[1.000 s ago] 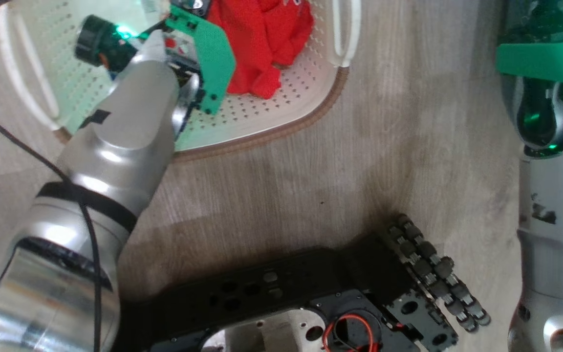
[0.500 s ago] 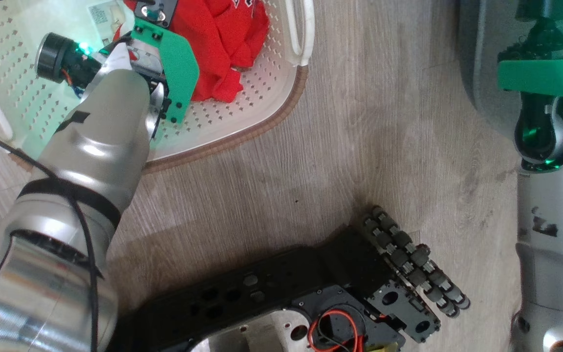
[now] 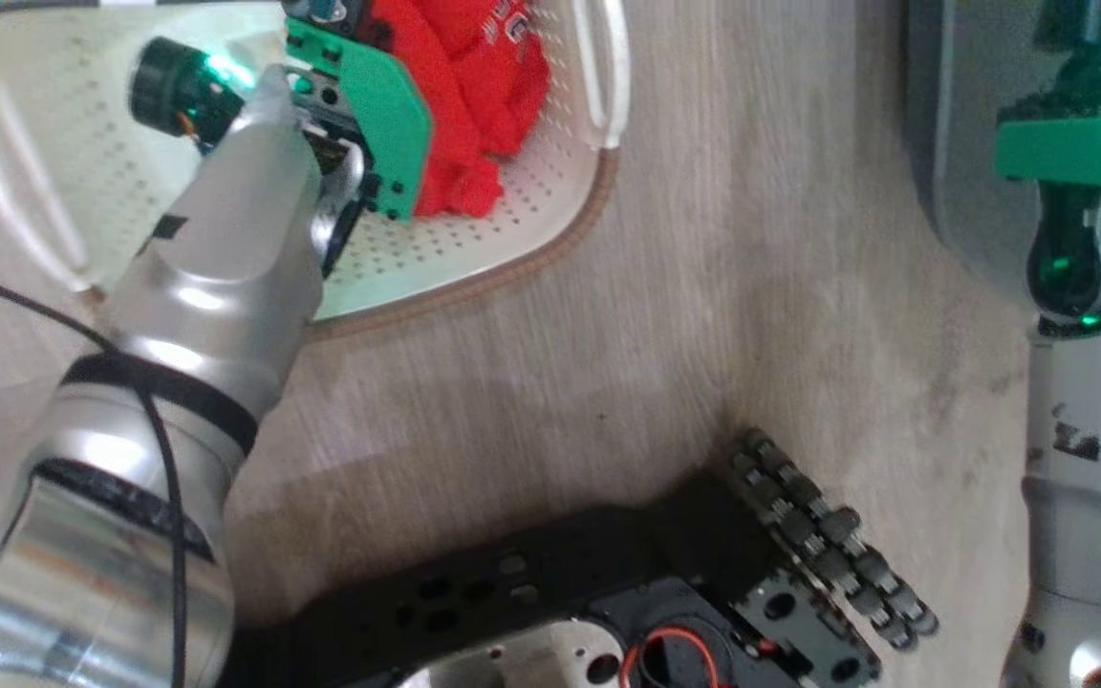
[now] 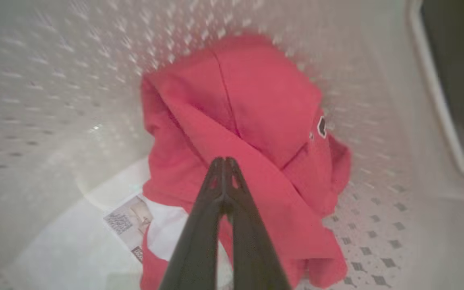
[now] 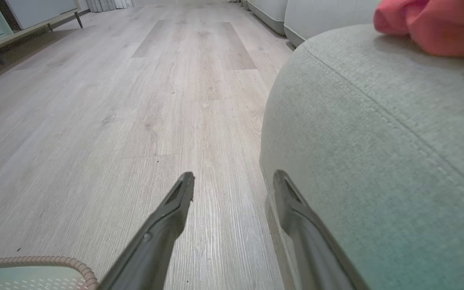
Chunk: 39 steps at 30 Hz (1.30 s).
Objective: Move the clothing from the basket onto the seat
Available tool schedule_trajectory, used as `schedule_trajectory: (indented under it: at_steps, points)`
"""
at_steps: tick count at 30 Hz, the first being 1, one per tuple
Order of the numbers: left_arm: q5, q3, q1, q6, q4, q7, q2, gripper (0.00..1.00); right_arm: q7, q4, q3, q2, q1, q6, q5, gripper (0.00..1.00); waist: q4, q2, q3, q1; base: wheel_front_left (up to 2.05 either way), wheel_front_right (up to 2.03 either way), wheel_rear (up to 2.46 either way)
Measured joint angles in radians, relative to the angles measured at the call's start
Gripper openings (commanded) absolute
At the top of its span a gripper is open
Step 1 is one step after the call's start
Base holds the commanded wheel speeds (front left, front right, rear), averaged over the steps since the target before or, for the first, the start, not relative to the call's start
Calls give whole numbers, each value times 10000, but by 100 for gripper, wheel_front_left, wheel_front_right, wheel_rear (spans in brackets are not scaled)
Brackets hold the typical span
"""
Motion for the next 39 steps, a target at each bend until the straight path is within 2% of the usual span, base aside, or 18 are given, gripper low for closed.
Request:
schedule_trajectory:
  at_steps: [11, 15, 19, 26, 27, 28, 29, 30, 31, 32, 39]
  points:
    - [-1524, -88, 1614, -35, -1356, -1954, -6, 0, 0, 437, -978, 2, 1483, 0, -980, 100, 1344, 1, -2389, -2, 0, 0, 0]
    - [-1835, 8, 2189, 96, -1967, -2399, -15, 0, 0, 543, -1129, 4, 2052, 0, -1162, 100, 1794, 1, -3399, -2, 0, 0, 0]
    - [-1641, 673, 2942, 468, -3141, -2443, 46, 0, 2, 639, -1275, 4, 2739, -2, -1394, 100, 2217, 1, -4348, -2, 0, 0, 0]
    - [-203, 2552, 5329, 943, -6211, -2456, 709, 0, 2, 646, -1273, 8, 3675, 0, -2044, 100, 2743, 1, -5987, -2, 0, 0, 0]
    - [13, 2744, 5764, 945, -6525, -2456, 790, 6, 2, 650, -1267, 10, 3869, 0, -2142, 100, 2794, 1, -6223, -2, 0, 0, 0]
    - [190, 2955, 6204, 972, -6798, -2456, 840, 29, 2, 650, -1262, 12, 4093, 0, -2220, 100, 2845, 1, -6466, -2, 0, 0, 0]
    - [322, 3181, 6628, 997, -7047, -2456, 855, 44, 2, 652, -1266, 17, 4324, 0, -2297, 100, 2893, 1, -6708, -2, 0, 0, 0]
    - [445, 3344, 6988, 1009, -7225, -2456, 876, 64, 2, 665, -1269, 17, 4548, 0, -2334, 100, 2940, 1, -6940, -2, 0, 0, 0]
    - [562, 3524, 7316, 1005, -7375, -2456, 884, 93, 2, 679, -1271, 23, 4752, 0, -2374, 100, 2983, 1, -7167, -2, 0, 0, 0]
    - [696, 3689, 7605, 1007, -7496, -2456, 903, 100, 2, 688, -1273, 23, 4941, 0, -2403, 100, 3025, 1, -7398, -2, 0, 0, 0]
    - [1461, 4895, 9011, 897, -8341, -2456, 970, 100, 2, 675, -1235, 61, 5767, 0, -2523, 100, 3236, 1, -8743, -2, 0, 0, 0]
